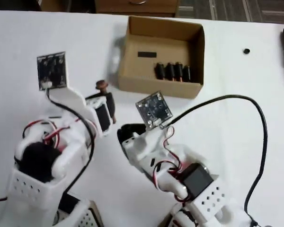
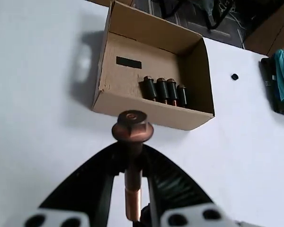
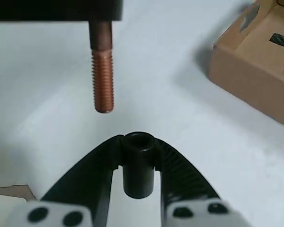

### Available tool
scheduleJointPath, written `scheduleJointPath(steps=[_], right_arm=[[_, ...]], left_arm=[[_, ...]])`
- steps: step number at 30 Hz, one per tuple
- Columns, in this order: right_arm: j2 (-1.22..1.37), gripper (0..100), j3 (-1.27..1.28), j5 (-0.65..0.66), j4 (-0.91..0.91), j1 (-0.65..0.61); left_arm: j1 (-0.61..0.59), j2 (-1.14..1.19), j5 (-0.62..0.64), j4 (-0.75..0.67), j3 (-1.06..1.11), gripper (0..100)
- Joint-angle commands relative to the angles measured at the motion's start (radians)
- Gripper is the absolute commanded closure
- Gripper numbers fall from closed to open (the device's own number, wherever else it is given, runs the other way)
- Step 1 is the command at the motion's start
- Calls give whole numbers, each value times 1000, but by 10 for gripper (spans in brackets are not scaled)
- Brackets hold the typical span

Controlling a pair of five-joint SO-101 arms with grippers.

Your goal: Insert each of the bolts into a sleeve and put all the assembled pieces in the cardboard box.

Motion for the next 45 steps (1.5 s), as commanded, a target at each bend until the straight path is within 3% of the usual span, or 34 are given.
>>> scheduleJointPath(steps=[1, 23, 30, 40, 45], right_arm=[[-19, 980, -6, -6, -24, -10], [-18, 980, 34, -6, -125, -28], [-10, 980, 32, -5, -162, 2], [-8, 980, 11, 0, -196, 38], [-8, 980, -8, 2, -189, 38]], left_arm=[[-6, -43, 61, -49, 25, 979], [61, -49, 66, -176, 154, 978], [64, -49, 68, -121, 150, 978], [226, -51, 60, 26, 143, 973], [288, -51, 8, 68, 105, 811]])
